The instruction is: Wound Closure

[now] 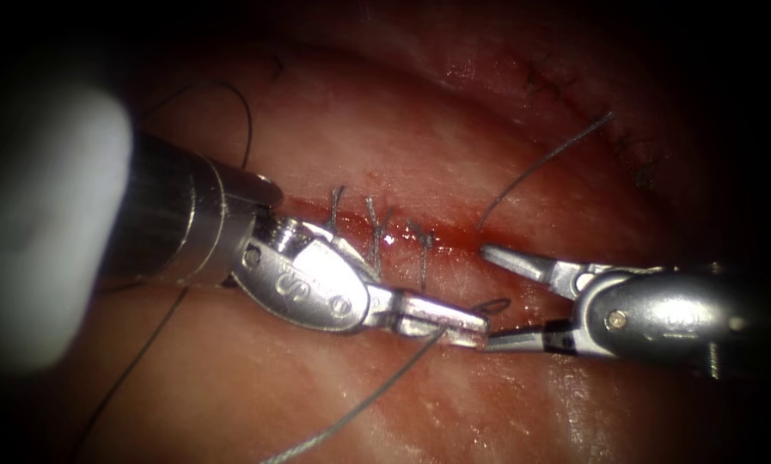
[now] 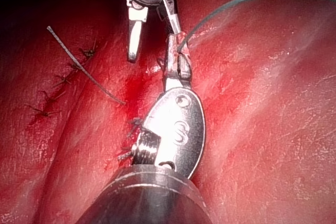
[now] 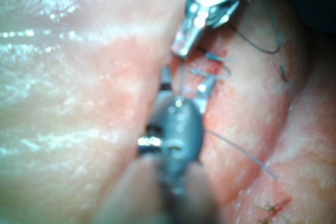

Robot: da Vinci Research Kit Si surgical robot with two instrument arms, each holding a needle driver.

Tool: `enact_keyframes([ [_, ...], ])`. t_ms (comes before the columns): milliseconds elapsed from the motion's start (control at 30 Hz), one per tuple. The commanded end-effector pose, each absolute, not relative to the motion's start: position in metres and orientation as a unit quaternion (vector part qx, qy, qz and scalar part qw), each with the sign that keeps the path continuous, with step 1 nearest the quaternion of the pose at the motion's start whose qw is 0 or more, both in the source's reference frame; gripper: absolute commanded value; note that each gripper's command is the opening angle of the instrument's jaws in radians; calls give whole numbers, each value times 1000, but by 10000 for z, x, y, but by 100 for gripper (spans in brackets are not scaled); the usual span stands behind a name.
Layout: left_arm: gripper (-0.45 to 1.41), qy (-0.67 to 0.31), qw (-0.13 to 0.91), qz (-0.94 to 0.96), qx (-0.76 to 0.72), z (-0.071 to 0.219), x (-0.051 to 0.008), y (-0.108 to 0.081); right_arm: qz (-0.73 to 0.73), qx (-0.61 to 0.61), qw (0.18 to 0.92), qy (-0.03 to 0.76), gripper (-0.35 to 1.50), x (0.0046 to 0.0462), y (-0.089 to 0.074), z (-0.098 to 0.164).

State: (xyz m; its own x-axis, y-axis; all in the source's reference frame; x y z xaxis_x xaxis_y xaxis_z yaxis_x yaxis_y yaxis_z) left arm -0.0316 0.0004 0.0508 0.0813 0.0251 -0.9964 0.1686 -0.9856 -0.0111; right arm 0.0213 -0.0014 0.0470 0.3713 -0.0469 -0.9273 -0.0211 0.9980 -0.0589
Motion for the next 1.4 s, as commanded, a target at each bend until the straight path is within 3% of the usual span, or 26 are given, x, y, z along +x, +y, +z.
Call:
enact_keyframes([
  [33, -45, 68, 54, -673, 734, 515, -321, -1, -9, -29, 826, 563, 76, 227, -17, 476],
  [133, -45, 69, 56, -671, 736, 515, -321, -1, -8, -30, 826, 562, 64, 231, -16, 475],
  [233, -45, 69, 56, -670, 737, 515, -322, -1, -12, -34, 826, 562, -27, 235, -18, 473],
  [267, -45, 68, 55, -672, 736, 515, -323, 0, -17, -26, 828, 559, -35, 235, -19, 473],
  [400, -45, 61, 49, -681, 729, 514, -324, 0, -18, -24, 830, 557, -35, 229, -9, 476],
  [433, -27, 57, 45, -685, 725, 513, -324, 0, -12, -20, 835, 550, -35, 227, -5, 480],
  [467, -27, 57, 45, -685, 725, 513, -324, 0, -12, -20, 835, 550, -35, 227, -5, 480],
  [500, 21, 71, 20, -693, 717, 511, -324, 2, 7, -6, 837, 547, -35, 226, -2, 485],
  [533, 49, 74, 1, -702, 708, 509, -323, 4, 31, 8, 840, 542, -35, 225, 2, 490],
  [567, 91, 72, -10, -709, 701, 506, -323, 6, 48, 20, 840, 540, -35, 223, 6, 494],
  [667, 120, 62, -25, -723, 688, 498, -322, 6, 53, 23, 839, 540, -35, 221, 10, 498],
  [1067, 121, -25, 29, -727, 686, 469, -322, -11, 99, 66, 833, 541, -35, 210, 17, 512],
  [1400, 98, -50, 75, -684, 724, 450, -319, -25, 136, 93, 826, 539, -35, 197, 24, 529],
])
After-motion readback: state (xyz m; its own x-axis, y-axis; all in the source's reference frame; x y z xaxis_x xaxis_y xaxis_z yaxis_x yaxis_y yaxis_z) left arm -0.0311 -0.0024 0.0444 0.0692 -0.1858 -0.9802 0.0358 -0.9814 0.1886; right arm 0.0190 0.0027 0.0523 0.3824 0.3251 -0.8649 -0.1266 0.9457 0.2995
